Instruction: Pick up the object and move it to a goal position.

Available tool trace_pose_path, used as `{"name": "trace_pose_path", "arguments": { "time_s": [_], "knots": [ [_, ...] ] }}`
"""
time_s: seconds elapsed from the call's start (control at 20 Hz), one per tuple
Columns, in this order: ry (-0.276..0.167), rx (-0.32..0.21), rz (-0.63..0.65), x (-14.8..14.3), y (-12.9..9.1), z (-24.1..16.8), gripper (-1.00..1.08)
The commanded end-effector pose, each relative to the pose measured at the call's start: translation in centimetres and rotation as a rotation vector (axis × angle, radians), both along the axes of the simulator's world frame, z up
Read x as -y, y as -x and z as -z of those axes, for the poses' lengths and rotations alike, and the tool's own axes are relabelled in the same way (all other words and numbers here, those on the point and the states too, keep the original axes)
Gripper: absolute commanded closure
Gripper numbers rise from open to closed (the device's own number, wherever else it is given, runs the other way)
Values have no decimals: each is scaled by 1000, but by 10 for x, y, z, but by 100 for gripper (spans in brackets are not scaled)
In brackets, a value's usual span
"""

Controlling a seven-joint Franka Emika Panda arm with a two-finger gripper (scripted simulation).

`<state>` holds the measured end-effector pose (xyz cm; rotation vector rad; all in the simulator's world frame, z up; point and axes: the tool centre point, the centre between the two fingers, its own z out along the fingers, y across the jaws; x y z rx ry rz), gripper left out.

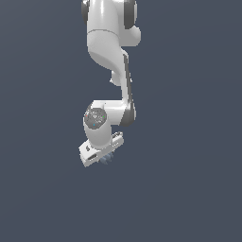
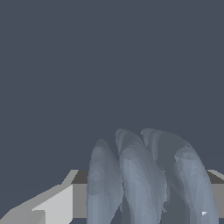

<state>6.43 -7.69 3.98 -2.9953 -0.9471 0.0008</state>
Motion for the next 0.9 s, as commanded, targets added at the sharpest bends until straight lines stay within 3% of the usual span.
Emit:
{"name": "trace_pose_path", "arguments": {
  "time_s": [0.0, 0.5, 0.85],
  "knots": [
    [0, 0, 0, 0, 0, 0, 108],
    [0, 0, 0, -1, 0, -1, 108],
    [0, 0, 0, -22, 1, -23, 108]
  ]
}}
